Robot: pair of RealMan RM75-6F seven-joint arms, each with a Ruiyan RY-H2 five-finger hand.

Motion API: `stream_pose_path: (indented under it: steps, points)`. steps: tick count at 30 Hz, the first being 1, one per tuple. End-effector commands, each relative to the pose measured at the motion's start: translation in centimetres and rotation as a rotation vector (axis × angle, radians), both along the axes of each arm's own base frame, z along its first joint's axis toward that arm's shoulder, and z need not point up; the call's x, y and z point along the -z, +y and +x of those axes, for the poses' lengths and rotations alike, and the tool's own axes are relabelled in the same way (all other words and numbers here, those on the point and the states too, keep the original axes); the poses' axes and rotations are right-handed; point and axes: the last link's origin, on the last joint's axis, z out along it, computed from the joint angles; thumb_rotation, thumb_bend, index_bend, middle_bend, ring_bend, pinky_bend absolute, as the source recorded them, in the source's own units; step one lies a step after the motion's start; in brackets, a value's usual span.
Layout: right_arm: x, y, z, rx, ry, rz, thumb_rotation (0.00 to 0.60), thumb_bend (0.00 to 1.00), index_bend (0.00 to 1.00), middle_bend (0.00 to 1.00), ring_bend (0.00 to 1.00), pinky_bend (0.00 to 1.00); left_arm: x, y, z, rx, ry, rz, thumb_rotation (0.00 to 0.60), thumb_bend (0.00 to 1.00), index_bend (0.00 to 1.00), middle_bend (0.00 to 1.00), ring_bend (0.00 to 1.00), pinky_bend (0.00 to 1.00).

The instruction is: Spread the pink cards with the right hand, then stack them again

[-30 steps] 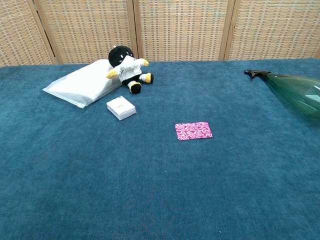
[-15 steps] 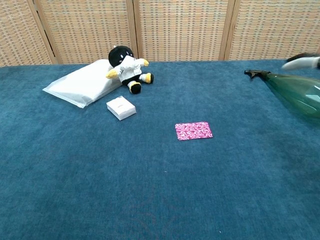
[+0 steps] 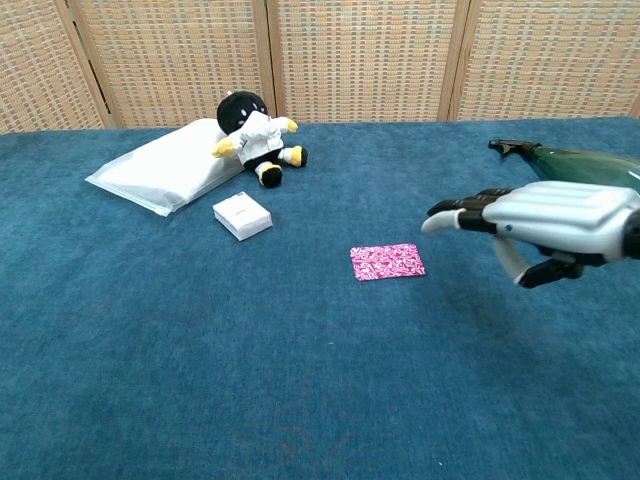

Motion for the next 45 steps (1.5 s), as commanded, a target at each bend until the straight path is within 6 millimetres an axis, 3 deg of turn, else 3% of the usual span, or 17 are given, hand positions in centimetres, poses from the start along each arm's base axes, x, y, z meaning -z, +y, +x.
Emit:
stream_pose_path:
  steps: [1, 10, 21, 32, 45]
  points:
    - [2.2, -0.1, 1.1, -0.006, 0.038, 0.029, 0.600, 1.00, 0.00, 0.00, 0.00, 0.00, 0.0, 0.0, 0.0, -0.003, 0.005, -0.001, 0.600, 0.00, 0.00, 0.00, 0.00, 0.00]
    - [5.4, 0.3, 2.3, 0.027, 0.056, 0.042, 0.600, 1.00, 0.00, 0.00, 0.00, 0.00, 0.0, 0.1, 0.0, -0.010, 0.008, -0.005, 0.600, 0.00, 0.00, 0.00, 0.00, 0.00]
    - [7.2, -0.5, 3.8, 0.080, 0.072, 0.034, 0.600, 1.00, 0.00, 0.00, 0.00, 0.00, 0.0, 0.0, 0.0, -0.012, 0.008, -0.010, 0.600, 0.00, 0.00, 0.00, 0.00, 0.00]
    - [7.3, -1.2, 4.4, 0.137, 0.100, 0.049, 0.600, 1.00, 0.00, 0.07, 0.00, 0.02, 0.0, 0.1, 0.0, -0.012, 0.005, -0.012, 0.600, 0.00, 0.00, 0.00, 0.00, 0.00]
    - [5.5, 0.9, 3.5, 0.133, 0.187, 0.108, 0.600, 1.00, 0.03, 0.11, 0.00, 0.09, 0.0, 0.0, 0.0, -0.011, 0.003, -0.015, 0.600, 0.00, 0.00, 0.00, 0.00, 0.00]
